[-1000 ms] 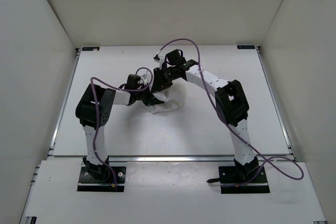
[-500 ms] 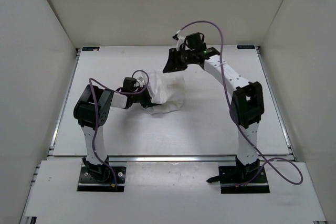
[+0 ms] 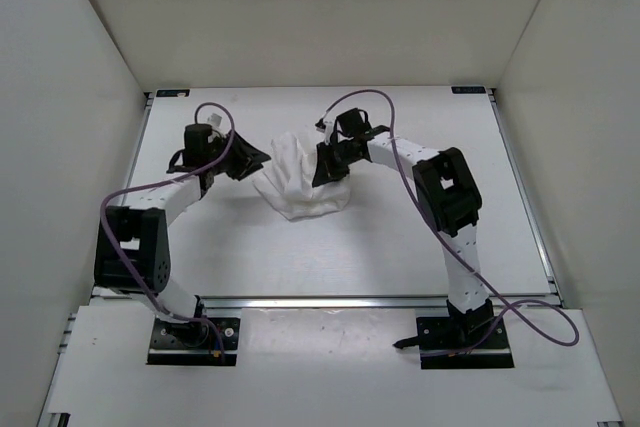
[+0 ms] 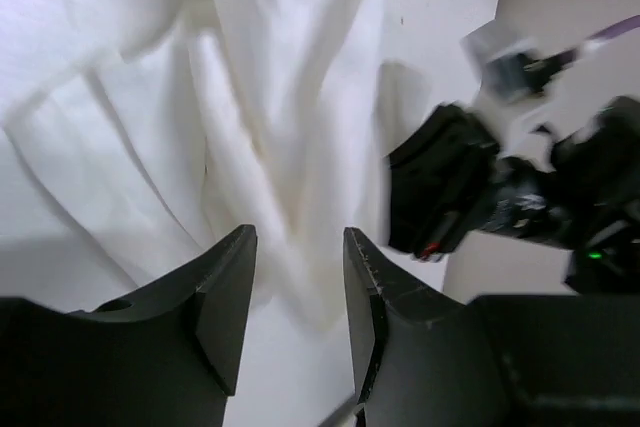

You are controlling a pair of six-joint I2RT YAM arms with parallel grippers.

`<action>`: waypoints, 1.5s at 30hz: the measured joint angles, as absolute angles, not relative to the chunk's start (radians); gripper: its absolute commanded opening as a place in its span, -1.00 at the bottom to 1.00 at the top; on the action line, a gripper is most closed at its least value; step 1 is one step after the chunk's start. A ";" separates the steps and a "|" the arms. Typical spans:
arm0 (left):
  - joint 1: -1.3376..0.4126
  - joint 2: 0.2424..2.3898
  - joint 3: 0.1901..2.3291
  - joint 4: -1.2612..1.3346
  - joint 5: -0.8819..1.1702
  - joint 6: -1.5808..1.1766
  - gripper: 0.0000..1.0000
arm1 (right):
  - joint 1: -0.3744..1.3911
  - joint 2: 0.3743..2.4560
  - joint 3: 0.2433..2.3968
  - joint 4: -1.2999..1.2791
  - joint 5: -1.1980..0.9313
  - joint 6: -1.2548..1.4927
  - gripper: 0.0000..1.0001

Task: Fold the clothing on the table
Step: Fold the skirt

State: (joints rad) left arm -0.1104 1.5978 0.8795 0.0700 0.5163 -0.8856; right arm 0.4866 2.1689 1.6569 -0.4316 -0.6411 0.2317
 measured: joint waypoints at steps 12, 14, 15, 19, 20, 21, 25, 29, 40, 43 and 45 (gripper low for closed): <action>-0.189 1.564 0.944 0.092 0.473 -0.844 0.06 | 0.510 2.213 1.621 -0.404 -0.696 0.191 -0.99; -0.235 1.607 0.944 0.142 0.490 -0.867 0.02 | 0.510 2.202 1.600 -0.399 -0.701 0.191 -1.00; -0.257 1.632 0.944 0.164 0.498 -0.878 0.02 | 0.509 2.192 1.589 -0.398 -0.702 0.191 -1.00; -0.323 1.664 0.942 0.179 0.508 -0.899 0.04 | 0.500 2.164 1.563 -0.396 -0.702 0.190 -1.00; -0.331 1.655 0.945 0.179 0.504 -0.894 0.02 | 0.498 2.162 1.563 -0.395 -0.705 0.191 -1.00; -0.335 1.646 0.951 0.175 0.494 -0.888 -0.02 | 0.496 2.162 1.563 -0.392 -0.706 0.191 -1.00; -0.353 1.630 0.999 0.154 0.423 -0.854 -0.47 | 0.497 2.162 1.559 -0.387 -0.708 0.193 -1.00; -0.399 1.638 1.007 0.067 0.261 -0.801 -0.84 | 0.497 2.162 1.559 -0.385 -0.707 0.195 -0.99; -0.351 1.653 0.942 -0.166 0.044 -0.685 -0.86 | 0.464 2.101 1.471 -0.357 -0.691 0.191 -0.98; -0.283 1.632 0.929 -0.197 0.046 -0.657 -0.70 | 0.437 2.087 1.451 -0.354 -0.697 0.195 -0.93; -0.255 1.628 0.931 -0.209 0.064 -0.642 -0.58 | 0.414 2.085 1.451 -0.353 -0.713 0.205 -0.76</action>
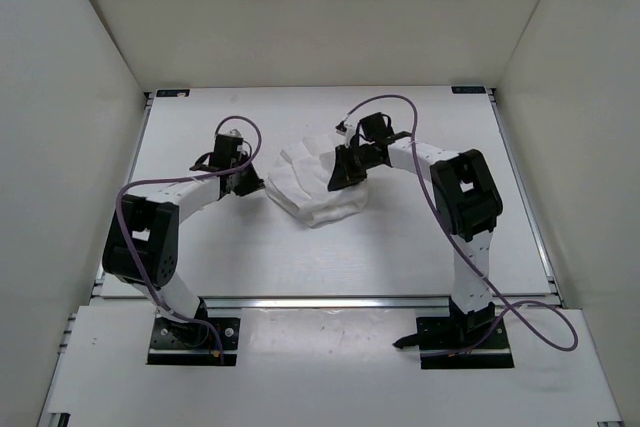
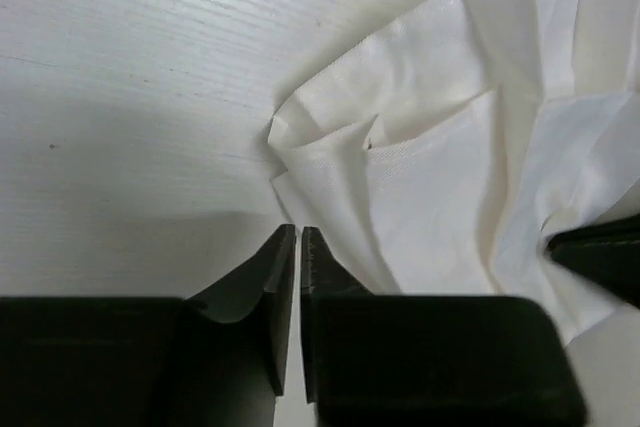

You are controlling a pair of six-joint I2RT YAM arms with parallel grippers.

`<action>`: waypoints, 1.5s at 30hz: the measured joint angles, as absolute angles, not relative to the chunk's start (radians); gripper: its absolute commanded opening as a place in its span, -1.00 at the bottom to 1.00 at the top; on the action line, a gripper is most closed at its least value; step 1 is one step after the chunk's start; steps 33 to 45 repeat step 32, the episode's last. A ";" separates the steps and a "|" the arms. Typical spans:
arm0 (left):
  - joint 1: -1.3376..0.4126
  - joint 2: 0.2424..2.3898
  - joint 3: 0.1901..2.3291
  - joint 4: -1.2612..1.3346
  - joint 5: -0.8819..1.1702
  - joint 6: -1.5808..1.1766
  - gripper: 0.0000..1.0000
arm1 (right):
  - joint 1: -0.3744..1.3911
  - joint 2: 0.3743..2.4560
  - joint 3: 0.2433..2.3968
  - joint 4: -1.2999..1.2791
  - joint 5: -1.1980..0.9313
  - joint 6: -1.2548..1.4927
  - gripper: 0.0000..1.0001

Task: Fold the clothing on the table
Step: Fold the skirt

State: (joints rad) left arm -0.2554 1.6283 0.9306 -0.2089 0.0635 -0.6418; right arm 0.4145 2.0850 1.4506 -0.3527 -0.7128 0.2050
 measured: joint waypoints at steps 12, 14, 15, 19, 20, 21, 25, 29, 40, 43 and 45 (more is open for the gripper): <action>-0.270 1.627 1.365 -0.453 0.129 -0.435 0.98 | 0.369 1.807 1.622 -0.342 -0.685 0.256 0.79; -0.271 1.622 1.409 -0.495 0.112 -0.379 0.97 | 0.365 1.720 1.621 -0.342 -0.619 0.224 0.80; -0.272 1.621 1.419 -0.524 0.107 -0.352 0.97 | 0.362 1.686 1.619 -0.344 -0.585 0.207 0.80; -0.286 1.625 1.424 -0.657 0.040 -0.276 0.97 | 0.330 1.654 1.582 -0.376 -0.477 0.170 0.76; -0.293 1.628 1.424 -0.688 0.019 -0.265 0.97 | 0.323 1.668 1.559 -0.392 -0.450 0.162 0.77; -0.302 1.633 1.425 -0.720 -0.006 -0.252 0.97 | 0.318 1.683 1.535 -0.407 -0.429 0.156 0.76; -0.327 1.661 1.431 -0.805 -0.045 -0.213 0.97 | 0.309 1.762 1.424 -0.493 -0.336 0.141 0.75; -0.341 1.652 1.418 -0.811 -0.064 -0.204 0.97 | 0.319 1.783 1.386 -0.534 -0.315 0.144 0.73; -0.341 1.614 1.372 -0.790 -0.064 -0.210 0.97 | 0.329 1.782 1.386 -0.510 -0.316 0.153 0.71; -0.341 1.614 1.372 -0.790 -0.064 -0.210 0.97 | 0.329 1.782 1.386 -0.510 -0.316 0.153 0.71; -0.341 1.614 1.372 -0.790 -0.064 -0.210 0.97 | 0.329 1.782 1.386 -0.510 -0.316 0.153 0.71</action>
